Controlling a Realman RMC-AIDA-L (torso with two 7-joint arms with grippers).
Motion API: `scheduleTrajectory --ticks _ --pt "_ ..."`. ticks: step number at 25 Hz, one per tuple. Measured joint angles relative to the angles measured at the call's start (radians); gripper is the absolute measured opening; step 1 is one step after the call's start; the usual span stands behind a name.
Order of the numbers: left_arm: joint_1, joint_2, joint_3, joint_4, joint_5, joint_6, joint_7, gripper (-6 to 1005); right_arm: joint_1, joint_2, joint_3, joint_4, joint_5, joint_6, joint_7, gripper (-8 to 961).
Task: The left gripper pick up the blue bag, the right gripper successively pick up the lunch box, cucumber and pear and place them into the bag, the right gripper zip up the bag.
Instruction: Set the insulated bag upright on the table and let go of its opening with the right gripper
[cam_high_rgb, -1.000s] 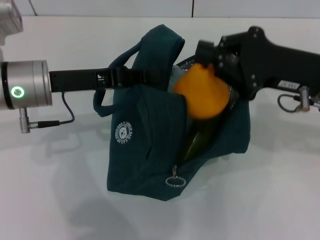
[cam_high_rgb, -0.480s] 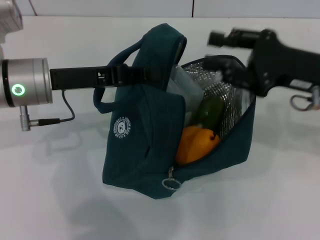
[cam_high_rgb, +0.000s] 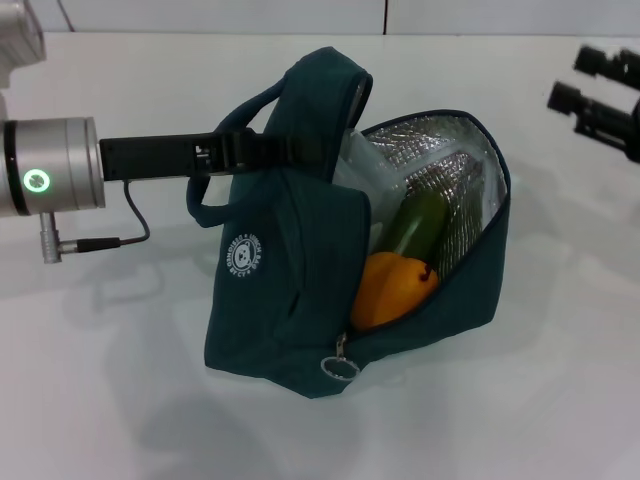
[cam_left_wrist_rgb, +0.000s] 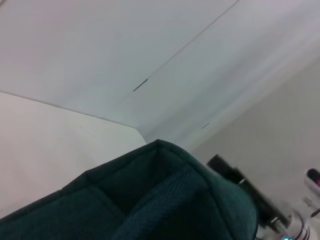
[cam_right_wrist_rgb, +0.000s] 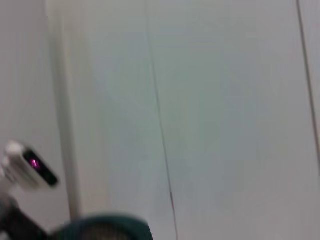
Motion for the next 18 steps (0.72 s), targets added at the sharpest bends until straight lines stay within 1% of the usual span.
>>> scheduleTrajectory --ticks 1,3,7,8,11,18 --pt "-0.001 0.000 0.000 -0.001 0.000 0.000 0.001 44 -0.002 -0.006 0.002 0.010 -0.015 0.009 0.000 619" --pt "-0.001 0.000 0.000 -0.002 -0.001 -0.001 0.002 44 -0.006 -0.010 0.004 0.025 -0.049 0.028 0.000 619" --pt "-0.002 0.000 0.000 -0.002 -0.001 -0.002 0.002 44 -0.012 -0.011 0.005 0.031 -0.097 0.051 0.001 619" --pt "-0.002 0.000 0.000 -0.002 -0.001 -0.002 0.001 44 -0.013 -0.007 0.005 0.031 -0.141 0.056 0.007 619" --pt "-0.002 0.000 0.000 -0.002 -0.002 -0.003 0.001 44 -0.010 -0.003 0.005 0.032 -0.183 0.076 0.020 620" --pt "-0.002 0.000 0.000 -0.003 -0.002 -0.003 0.002 44 0.016 0.019 -0.008 0.031 -0.237 0.106 0.030 620"
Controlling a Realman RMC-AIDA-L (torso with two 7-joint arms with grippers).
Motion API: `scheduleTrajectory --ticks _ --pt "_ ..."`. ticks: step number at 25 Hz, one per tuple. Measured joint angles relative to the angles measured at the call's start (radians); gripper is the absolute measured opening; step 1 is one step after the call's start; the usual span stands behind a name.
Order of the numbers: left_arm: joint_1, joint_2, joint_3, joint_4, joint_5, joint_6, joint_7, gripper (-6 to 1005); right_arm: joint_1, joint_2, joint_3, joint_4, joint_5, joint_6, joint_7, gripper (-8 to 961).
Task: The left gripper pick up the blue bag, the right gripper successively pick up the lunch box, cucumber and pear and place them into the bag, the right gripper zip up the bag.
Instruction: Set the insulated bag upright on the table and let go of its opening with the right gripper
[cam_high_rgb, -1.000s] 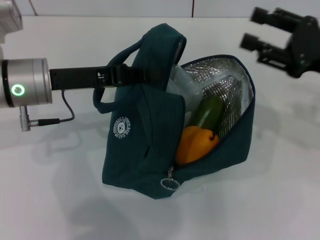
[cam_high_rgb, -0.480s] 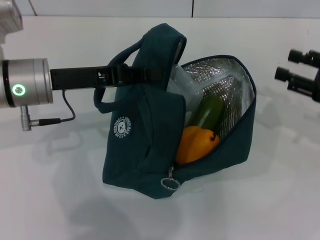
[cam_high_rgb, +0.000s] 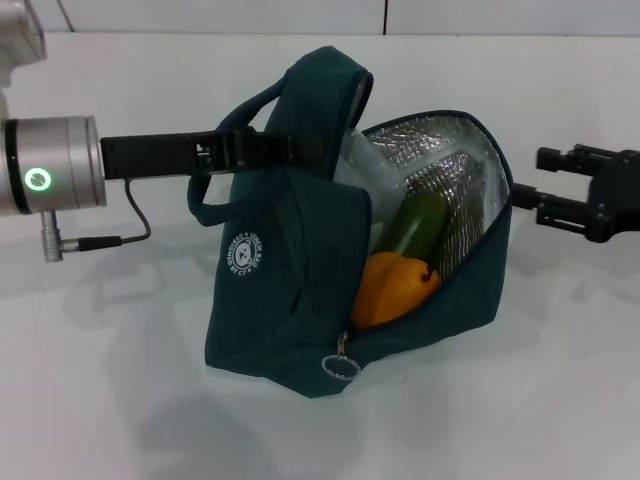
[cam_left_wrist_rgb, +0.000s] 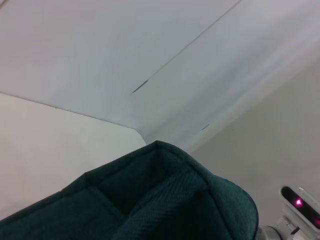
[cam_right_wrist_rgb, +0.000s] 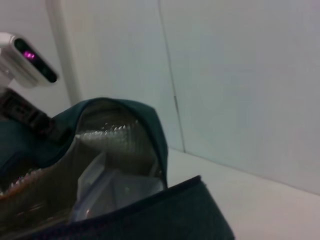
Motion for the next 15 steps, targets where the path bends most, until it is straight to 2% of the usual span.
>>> scheduleTrajectory --ticks 15 --pt "-0.001 -0.001 0.000 -0.002 -0.001 0.000 0.002 44 0.045 0.054 -0.001 -0.019 -0.113 0.071 0.002 608"
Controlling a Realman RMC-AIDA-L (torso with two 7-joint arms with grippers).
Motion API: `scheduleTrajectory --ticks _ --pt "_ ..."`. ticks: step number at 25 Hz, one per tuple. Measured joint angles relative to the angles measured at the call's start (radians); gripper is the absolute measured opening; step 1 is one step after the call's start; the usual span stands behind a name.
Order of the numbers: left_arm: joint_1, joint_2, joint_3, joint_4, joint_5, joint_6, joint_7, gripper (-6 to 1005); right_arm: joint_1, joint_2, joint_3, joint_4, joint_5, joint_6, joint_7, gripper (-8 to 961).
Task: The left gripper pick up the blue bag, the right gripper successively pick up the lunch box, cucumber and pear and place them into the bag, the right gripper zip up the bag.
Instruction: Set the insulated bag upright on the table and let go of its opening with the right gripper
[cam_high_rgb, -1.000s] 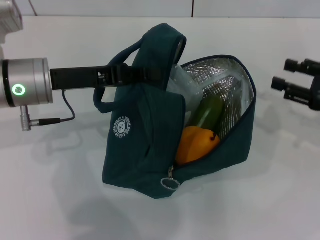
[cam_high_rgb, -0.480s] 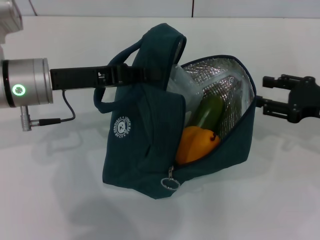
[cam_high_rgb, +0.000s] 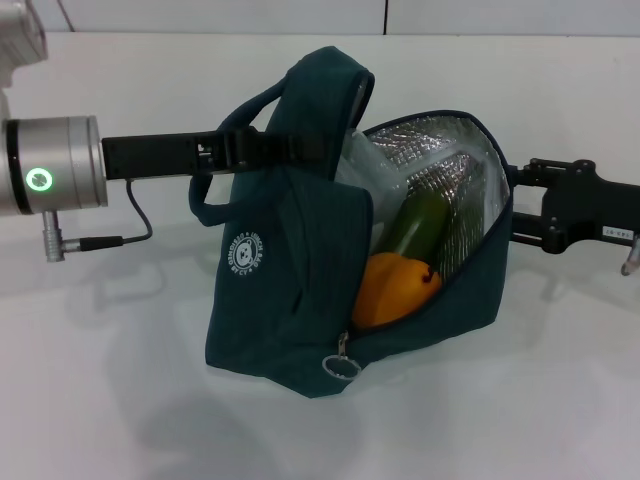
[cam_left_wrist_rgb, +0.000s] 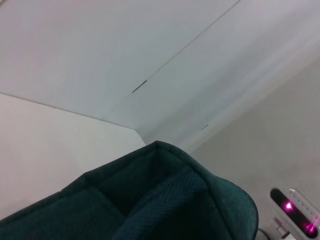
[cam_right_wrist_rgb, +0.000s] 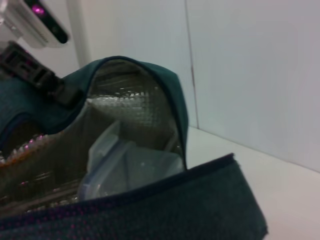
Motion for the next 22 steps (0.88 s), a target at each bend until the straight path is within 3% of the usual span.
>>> scheduleTrajectory --ticks 9,19,22 --pt "0.004 0.000 0.000 0.000 -0.001 0.000 0.000 44 -0.018 0.014 0.008 -0.040 0.008 -0.039 -0.060 557" --pt "0.004 0.000 0.000 0.000 -0.003 -0.008 0.001 44 -0.056 0.008 0.031 -0.100 0.047 -0.070 -0.062 118" --pt "0.001 -0.001 0.003 0.000 -0.003 -0.009 0.002 44 -0.059 0.007 0.071 -0.111 0.047 -0.107 -0.059 83"
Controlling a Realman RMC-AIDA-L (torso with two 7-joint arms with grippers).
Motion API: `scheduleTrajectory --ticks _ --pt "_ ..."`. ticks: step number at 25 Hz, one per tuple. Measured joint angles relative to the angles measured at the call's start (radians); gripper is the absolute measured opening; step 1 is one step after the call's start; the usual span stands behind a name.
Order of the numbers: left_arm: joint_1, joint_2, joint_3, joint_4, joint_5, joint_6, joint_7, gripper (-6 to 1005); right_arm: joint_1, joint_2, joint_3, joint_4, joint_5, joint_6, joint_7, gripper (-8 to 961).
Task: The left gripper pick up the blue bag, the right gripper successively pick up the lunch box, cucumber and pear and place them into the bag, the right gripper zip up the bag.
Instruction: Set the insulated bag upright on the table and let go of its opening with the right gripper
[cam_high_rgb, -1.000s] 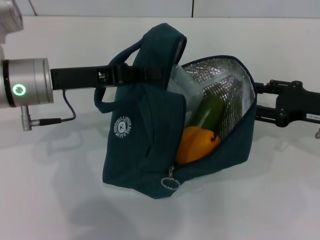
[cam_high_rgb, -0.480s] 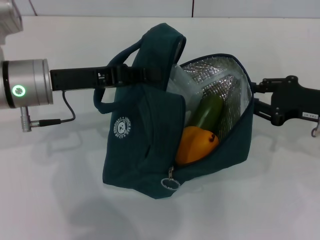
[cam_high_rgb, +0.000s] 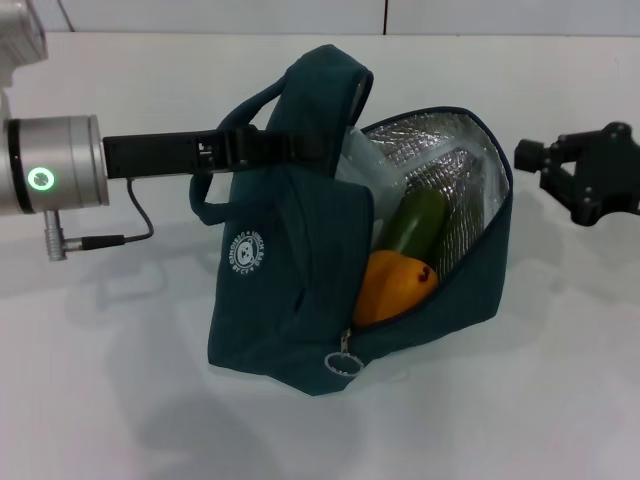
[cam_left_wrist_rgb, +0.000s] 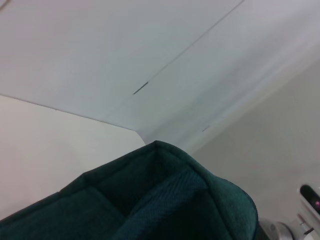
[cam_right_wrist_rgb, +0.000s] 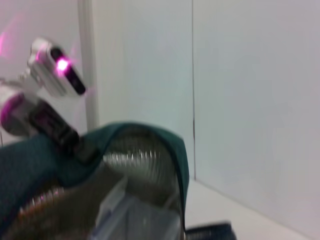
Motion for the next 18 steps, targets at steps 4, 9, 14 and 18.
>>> scheduleTrajectory --ticks 4,9,14,18 --pt "-0.006 -0.002 0.002 -0.006 -0.001 0.000 0.002 44 0.005 -0.001 0.059 -0.006 0.000 -0.059 0.003 37" --pt "-0.019 -0.002 0.003 -0.037 -0.015 0.000 0.021 44 0.004 -0.002 0.083 -0.049 0.000 -0.095 0.022 11" --pt "-0.020 -0.002 0.002 -0.038 -0.016 0.000 0.023 44 0.001 -0.003 0.083 -0.055 -0.005 -0.094 0.027 7" --pt "-0.019 -0.002 -0.001 -0.038 -0.016 0.000 0.021 45 -0.022 -0.008 0.084 -0.045 -0.006 -0.089 0.028 5"
